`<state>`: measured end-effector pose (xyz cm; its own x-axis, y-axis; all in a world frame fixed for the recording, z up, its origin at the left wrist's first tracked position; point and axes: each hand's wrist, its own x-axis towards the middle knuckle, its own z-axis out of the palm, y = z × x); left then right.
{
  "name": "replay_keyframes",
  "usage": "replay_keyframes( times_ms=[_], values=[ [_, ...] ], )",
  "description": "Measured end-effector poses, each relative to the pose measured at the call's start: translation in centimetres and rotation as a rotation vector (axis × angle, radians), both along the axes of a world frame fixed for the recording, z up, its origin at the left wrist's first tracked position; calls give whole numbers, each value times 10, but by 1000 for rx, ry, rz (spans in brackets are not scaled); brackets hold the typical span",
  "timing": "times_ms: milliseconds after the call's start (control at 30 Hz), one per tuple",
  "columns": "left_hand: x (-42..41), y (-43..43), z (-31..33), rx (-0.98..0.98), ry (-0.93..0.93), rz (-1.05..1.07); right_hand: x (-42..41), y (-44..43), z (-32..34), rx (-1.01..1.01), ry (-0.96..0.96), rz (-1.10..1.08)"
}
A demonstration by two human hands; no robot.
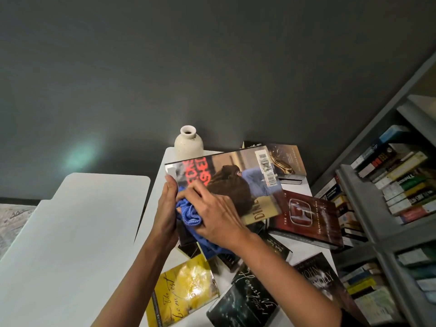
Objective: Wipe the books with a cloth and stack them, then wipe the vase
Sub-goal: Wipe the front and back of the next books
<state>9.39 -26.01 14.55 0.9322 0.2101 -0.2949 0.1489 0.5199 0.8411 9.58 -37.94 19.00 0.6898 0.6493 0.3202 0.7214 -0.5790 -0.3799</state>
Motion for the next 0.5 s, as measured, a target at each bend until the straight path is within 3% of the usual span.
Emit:
replay_keyframes(
  times_ms=[167,333,500],
  values=[
    [5,0,8,8,-28,8,10,11,3,20,-40,-46],
    [0,-5,12,136,-4,66,24,23,8,76,-82,-66],
    [-1,-7,17,247,-108,79,45,35,18,147,-91,-178]
  ],
)
